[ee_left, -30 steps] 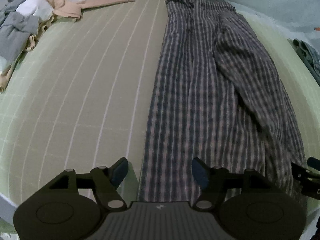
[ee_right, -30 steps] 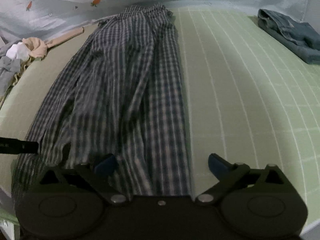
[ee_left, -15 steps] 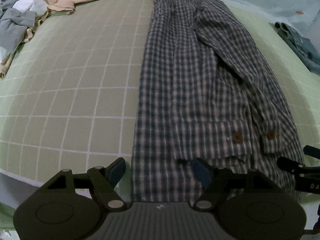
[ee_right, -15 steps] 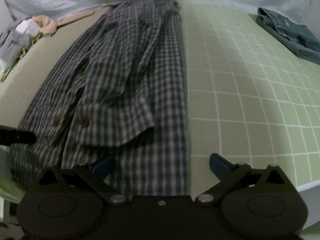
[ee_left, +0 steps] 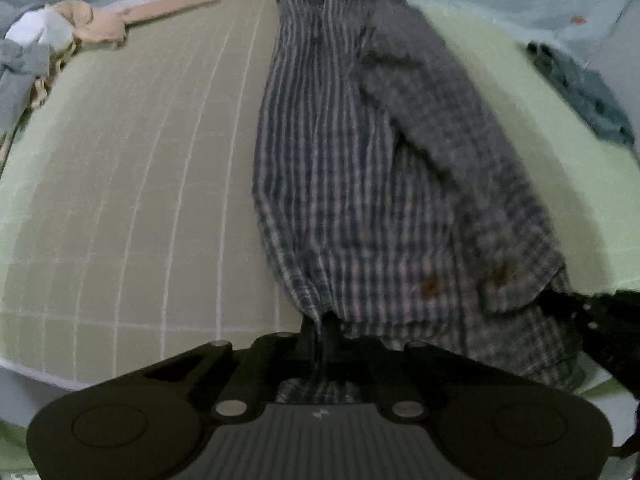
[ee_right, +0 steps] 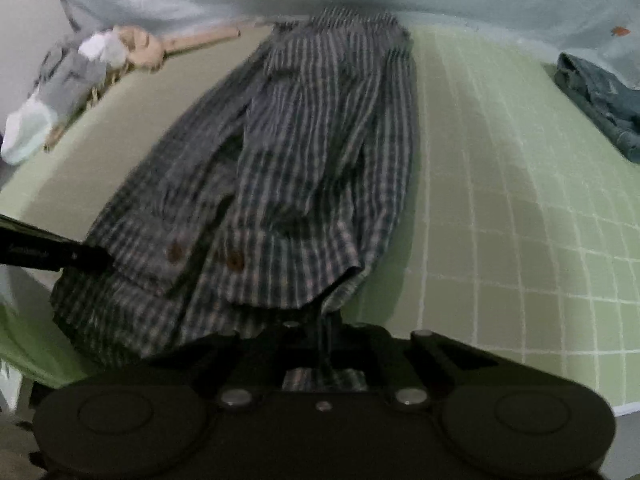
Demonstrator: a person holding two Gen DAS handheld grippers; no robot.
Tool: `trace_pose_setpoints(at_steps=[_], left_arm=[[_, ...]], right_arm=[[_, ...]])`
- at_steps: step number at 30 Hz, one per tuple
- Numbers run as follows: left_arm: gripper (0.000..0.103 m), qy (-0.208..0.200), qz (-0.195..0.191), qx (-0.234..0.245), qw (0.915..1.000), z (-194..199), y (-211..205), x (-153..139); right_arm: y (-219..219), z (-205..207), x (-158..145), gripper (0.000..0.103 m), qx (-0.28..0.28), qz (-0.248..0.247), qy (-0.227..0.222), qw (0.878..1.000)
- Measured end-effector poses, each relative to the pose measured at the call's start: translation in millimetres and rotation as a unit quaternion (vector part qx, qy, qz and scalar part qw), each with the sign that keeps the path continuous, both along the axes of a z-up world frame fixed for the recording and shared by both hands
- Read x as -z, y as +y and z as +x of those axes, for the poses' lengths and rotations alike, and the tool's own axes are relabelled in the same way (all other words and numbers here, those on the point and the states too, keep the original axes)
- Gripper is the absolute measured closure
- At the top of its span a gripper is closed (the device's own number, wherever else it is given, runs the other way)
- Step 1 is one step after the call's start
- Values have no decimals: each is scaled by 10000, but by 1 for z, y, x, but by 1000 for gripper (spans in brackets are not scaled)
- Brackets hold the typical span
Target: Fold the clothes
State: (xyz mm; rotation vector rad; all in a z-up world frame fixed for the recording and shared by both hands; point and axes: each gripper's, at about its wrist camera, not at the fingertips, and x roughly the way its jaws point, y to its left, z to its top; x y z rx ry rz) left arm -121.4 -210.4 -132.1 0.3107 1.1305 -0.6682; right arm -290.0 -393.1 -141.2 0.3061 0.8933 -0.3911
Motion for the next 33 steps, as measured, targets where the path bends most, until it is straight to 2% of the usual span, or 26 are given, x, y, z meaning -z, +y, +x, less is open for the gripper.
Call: trace_pose_setpoints(at_steps=[5,11,18,24,29,32,33], left_arm=[[101,-18,-444,-82,9990,16,-7,-30],[101,-117,-837,-193,9962,49,-25,-57],[101,-154,-1114,-510,9923,102,-51,-70],[101,115,-1128,-775,9905,161,-78,-55],[100,456,-996,-865,9902,206,-109,-23],[96,570,-921,-932,9897,225,-122,-6],[94,602,-1001,-941,9887,228,-122,-5]], right_arm=[[-8,8,-20,101,61,15,-334,9994],[-36,36,-51,101,255,10,-888,9957],[-75,92,-55,101,330,-174,-1043,9938],[-111,144,-43,101,402,-179,-909,9949],[-148,186,-14,100,593,183,-499,9968],[-161,200,-3,100,664,333,-437,9963],[-164,201,-2,99,707,344,-443,9959]])
